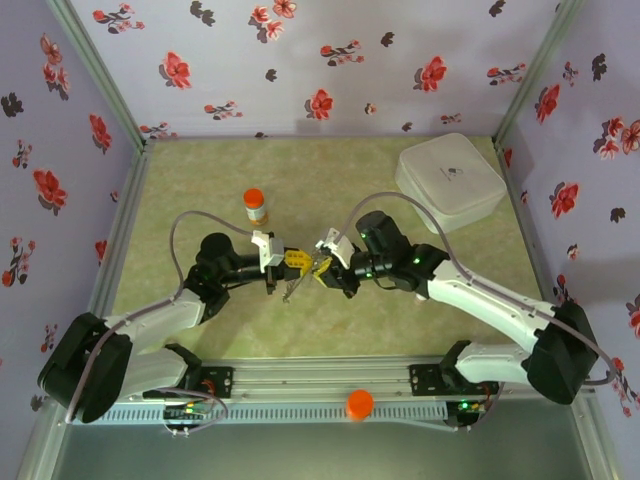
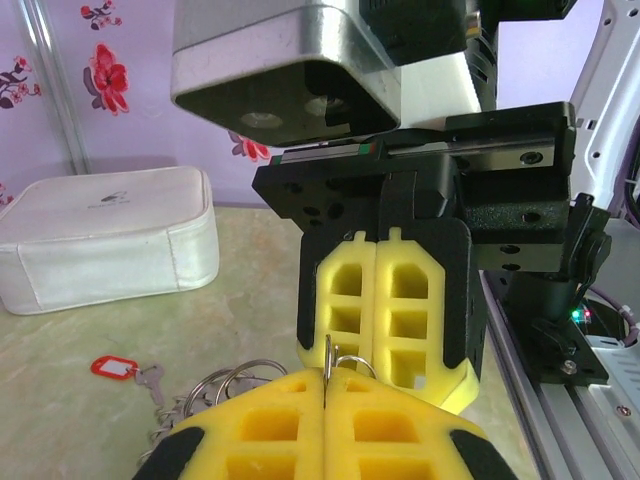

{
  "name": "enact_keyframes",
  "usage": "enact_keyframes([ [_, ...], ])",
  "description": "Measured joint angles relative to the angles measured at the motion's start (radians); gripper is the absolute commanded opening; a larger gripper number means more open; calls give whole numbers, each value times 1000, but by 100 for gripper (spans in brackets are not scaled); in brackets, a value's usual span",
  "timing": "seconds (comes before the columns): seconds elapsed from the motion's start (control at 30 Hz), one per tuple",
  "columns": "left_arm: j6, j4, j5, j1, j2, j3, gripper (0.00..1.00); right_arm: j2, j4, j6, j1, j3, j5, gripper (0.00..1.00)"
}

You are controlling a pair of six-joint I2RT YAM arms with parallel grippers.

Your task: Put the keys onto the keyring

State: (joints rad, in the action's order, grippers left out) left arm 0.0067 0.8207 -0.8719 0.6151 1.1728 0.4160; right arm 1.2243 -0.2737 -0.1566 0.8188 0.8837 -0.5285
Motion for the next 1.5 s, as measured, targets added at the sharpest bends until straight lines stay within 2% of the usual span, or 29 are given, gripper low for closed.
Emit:
enact_keyframes([
  [0.17,0,4,-13,5,-4,0,0,5,-48,-2,-7,6,14,29],
  [0.3,0,33,-27,10,-8,0,0,-43,-82,-20,-16,-8,63,32],
  [0.43,0,39,-31,12,-8,0,0,-179,-47,-55,-21,-70,112,35],
  [0.57,0,40,-31,15,-6,0,0,-261,74,-87,-23,-142,107,36],
  [0.93,0,40,-32,22,17,0,0,-195,303,-45,-23,-165,24,34],
  [1.2,1,39,-38,24,19,0,0,-191,310,-42,-23,-172,13,35],
  [1.5,3,39,-38,25,19,0,0,-256,223,-46,-23,-199,39,35],
])
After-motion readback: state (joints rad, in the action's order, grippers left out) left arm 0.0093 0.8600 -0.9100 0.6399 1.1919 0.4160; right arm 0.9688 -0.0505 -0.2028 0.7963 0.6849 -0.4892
